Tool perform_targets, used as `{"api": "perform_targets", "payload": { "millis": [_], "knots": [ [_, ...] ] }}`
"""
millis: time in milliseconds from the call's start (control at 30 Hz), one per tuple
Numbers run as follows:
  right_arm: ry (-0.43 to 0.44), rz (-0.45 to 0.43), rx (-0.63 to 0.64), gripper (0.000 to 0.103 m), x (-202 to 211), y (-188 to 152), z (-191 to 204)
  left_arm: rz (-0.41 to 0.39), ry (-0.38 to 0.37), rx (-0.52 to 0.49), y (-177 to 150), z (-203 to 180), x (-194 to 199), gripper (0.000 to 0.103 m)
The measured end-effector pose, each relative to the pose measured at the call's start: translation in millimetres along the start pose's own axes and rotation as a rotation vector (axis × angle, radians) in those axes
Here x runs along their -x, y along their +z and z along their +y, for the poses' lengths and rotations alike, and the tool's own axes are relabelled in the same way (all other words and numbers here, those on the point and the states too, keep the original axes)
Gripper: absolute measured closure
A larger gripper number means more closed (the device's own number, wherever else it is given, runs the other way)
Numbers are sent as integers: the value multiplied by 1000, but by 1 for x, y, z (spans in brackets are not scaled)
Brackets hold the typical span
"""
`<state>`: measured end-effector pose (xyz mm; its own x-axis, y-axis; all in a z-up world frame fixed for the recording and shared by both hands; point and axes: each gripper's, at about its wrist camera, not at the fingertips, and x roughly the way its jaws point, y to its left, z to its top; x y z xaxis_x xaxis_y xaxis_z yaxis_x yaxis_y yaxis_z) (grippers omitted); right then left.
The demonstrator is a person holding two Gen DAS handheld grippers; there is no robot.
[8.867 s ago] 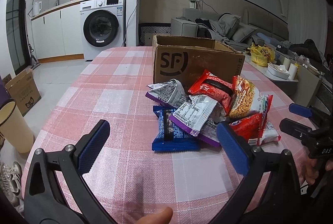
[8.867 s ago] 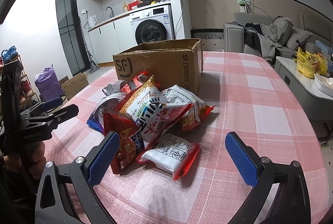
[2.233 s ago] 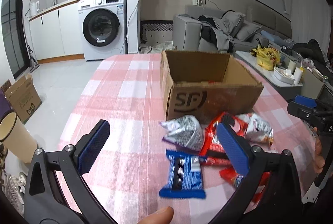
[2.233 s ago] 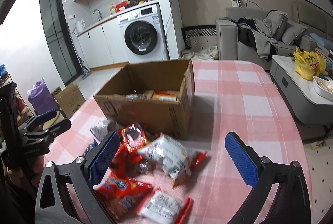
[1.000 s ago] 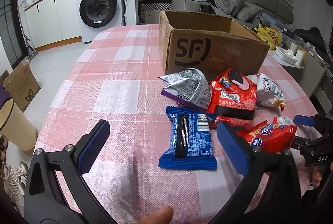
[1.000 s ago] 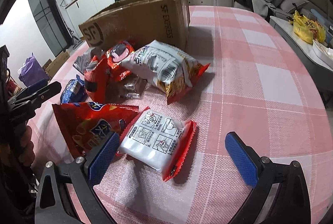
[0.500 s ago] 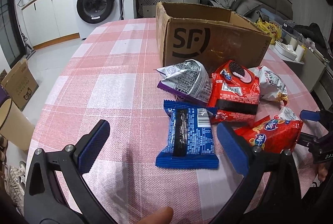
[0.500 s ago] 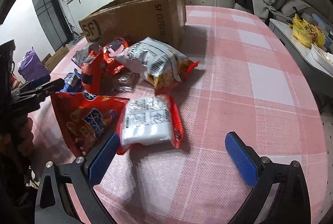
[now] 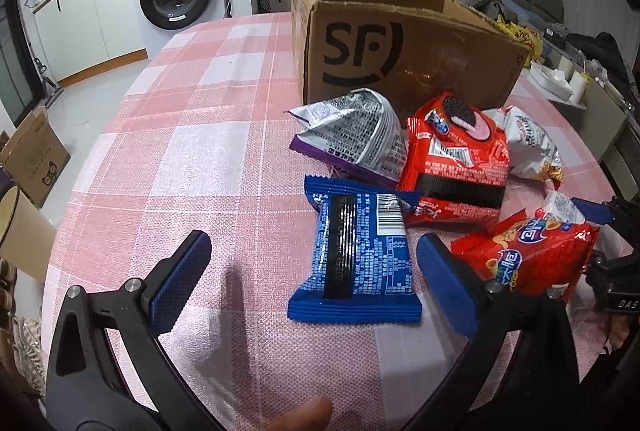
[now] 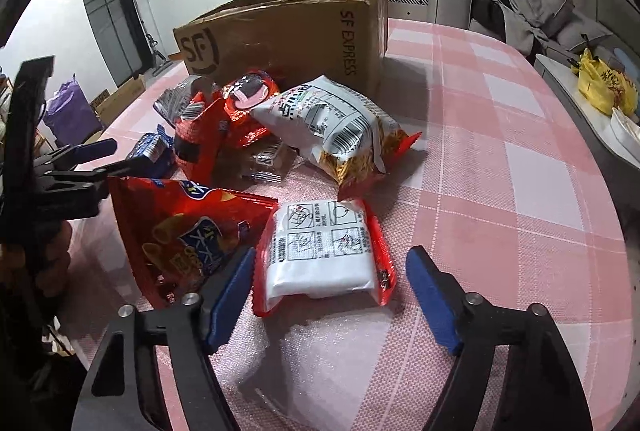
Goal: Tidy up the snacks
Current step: 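Grasp the blue biscuit pack with left gripper while right grasps white-red packet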
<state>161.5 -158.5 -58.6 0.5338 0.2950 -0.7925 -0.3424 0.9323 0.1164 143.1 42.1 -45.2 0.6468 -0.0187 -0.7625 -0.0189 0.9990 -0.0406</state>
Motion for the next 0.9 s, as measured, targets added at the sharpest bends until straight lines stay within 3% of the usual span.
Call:
{"api": "perform_targets", "payload": {
  "millis": [200, 267, 467, 533, 667, 900],
  "knots": [
    [5, -9, 8, 33, 1, -3, 0, 24, 4, -18, 1, -2, -10, 1],
    [10, -12, 14, 35, 1, -3, 1, 27, -1, -20, -1, -2, -10, 6],
    [28, -26, 23, 41, 2, -2, 0, 48, -39, -23, -1, -3, -15, 38],
    [41, -33, 23, 46, 4, -3, -1, 40, -54, -40, 0, -4, -15, 57],
    [64, -46, 16, 54, 8, -6, -3, 33, -76, -44, -2, -4, -12, 61],
    [77, -77, 21, 55, 18, -12, -2, 5, -83, -31, -4, -3, 0, 62]
  ]
}}
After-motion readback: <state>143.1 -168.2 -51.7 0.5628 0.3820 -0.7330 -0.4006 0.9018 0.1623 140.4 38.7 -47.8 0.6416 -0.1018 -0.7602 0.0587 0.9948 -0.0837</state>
